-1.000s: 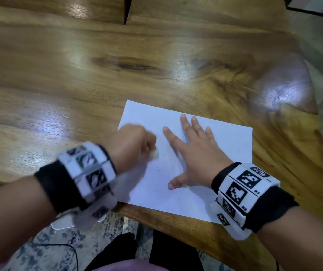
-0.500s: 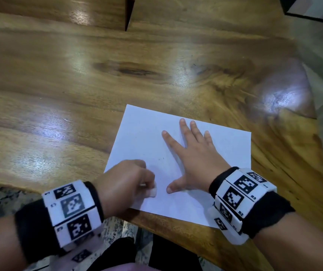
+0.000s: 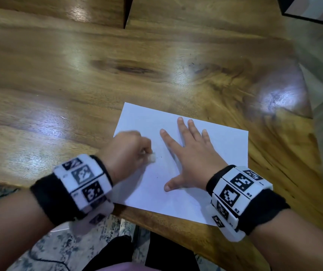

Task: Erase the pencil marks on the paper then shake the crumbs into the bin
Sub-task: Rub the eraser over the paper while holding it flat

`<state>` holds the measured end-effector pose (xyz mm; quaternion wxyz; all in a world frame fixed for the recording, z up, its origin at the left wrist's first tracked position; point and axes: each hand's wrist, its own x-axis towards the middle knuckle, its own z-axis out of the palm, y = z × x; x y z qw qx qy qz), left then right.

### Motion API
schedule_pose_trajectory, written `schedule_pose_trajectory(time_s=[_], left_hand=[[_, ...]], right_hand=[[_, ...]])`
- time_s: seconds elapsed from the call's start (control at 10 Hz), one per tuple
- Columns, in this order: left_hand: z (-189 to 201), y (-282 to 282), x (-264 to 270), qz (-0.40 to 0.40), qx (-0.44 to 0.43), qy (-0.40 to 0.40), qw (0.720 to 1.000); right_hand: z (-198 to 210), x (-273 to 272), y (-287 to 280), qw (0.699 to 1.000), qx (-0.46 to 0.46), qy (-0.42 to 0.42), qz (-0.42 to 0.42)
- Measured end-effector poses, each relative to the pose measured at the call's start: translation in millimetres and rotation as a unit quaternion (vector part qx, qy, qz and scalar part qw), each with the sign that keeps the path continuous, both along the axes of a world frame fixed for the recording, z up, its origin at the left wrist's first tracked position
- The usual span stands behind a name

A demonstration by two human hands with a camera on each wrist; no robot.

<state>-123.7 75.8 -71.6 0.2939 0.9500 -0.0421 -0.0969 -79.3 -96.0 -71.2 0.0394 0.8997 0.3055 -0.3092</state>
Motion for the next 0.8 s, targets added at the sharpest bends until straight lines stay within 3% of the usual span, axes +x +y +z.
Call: schedule_pose_trajectory(time_s=[0.1,0.2,0.4,0.5,0.6,0.7,0.8], left_hand=[[-2,-6,-12,-0.022,-0.022,0.015,0.999],[3,-17,-38,-0.111,-0.061,0.094,0.988],[-1,-11,-6,0.021,-0.013,0.005,1.000],[-1,-27,-40,-0.077,-0.052,0.070,0.993],[1,-24,-30,-0.084,-0.039,0.094,0.991],[-1,-12,-5,0.019,-0.004,0.007,1.000],[-2,-20,-26,-0.040,-0.014,0.040,0.998]], right_hand=[[1,0,-1,1.000,-0.006,0.003,0.008],[1,0,-2,0.999,-0.019,0.004,0.027],[1,0,-2,0.999,-0.033,0.002,0.040],[2,0,-3,0.999,-0.032,0.002,0.038],[2,-1,-3,0.999,-0.033,0.005,0.039],[3,-1,-3,0.999,-0.034,0.003,0.041],[2,-1,-3,0.999,-0.035,0.004,0.040]])
